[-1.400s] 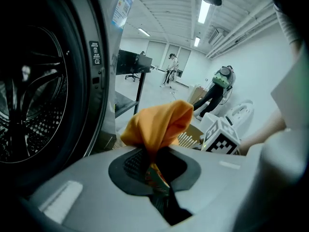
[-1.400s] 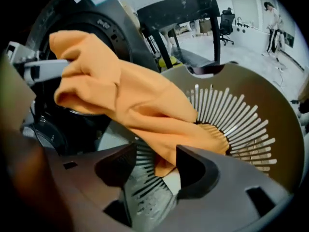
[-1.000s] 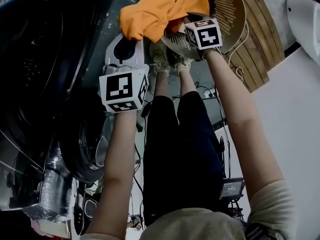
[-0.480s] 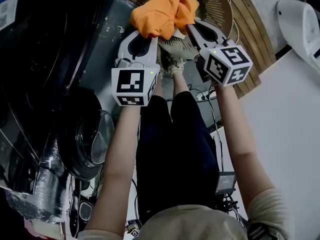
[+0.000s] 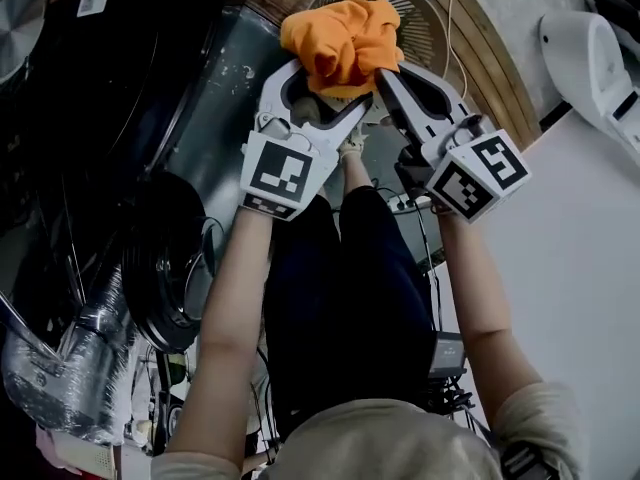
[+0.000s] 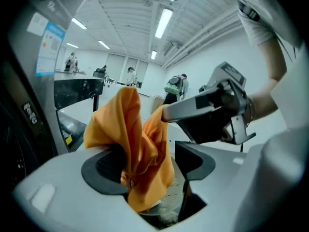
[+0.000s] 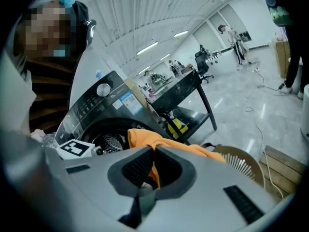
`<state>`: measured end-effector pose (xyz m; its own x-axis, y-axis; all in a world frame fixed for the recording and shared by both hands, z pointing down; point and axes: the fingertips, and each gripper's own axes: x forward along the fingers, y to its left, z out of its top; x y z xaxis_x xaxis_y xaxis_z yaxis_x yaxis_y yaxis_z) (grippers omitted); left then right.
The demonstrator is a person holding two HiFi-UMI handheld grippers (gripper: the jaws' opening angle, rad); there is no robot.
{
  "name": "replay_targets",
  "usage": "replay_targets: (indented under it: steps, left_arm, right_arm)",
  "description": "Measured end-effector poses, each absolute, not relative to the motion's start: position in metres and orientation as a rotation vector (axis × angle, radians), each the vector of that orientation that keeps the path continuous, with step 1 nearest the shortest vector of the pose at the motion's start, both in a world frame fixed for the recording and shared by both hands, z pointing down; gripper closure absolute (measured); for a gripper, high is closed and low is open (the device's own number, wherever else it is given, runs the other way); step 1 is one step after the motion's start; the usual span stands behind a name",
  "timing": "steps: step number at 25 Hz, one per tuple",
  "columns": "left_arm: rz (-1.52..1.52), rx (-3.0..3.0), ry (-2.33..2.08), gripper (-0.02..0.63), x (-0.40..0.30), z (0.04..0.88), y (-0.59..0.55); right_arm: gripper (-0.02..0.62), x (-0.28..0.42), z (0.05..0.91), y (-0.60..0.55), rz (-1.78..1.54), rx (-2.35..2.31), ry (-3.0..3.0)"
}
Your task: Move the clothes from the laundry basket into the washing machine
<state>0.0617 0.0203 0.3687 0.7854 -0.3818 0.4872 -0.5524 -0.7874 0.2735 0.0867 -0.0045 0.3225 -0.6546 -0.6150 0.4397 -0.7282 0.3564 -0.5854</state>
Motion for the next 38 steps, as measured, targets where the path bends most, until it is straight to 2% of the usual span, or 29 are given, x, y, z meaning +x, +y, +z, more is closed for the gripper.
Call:
replay_targets:
  steps: [3,9,12,16,25,38]
  left_arm:
    - [0.649,2.614,-0.764,0.302,0.063,0.364,0.015]
    - [0.572,2.563,-0.894,0.313,0.052,0.362,0.004]
    - [0.548,2.534,-0.947,0.445,0.043,0.362,0.004]
    - [0.524,2.467,-1.011,0.485,0.023,0.366,0.009]
    - [0.539,2.317,-1.200,0.492,-0.045,0.373,0.017]
    - [0.364,1.968,-1.621,0.494,-0.123,0.390,0.033]
  right_arm:
    - [0.581,0.075,0.305,-0.004,1.180,1.197,-2.503]
    - [0.581,0.043,0.283,0.002,1.217,1.123,-2.576]
    - [0.581,0.028,0.284,0.003,1.255,1.097,-2.597]
    - [0.581,0.008,0.291,0.003,1.283,1.092,-2.613]
    - [0.580,-0.015,0.313,0.009,1.353,1.080,-2.555]
    - [0.580,-0.048,0.335,0.042,1.378,0.781,-2.575]
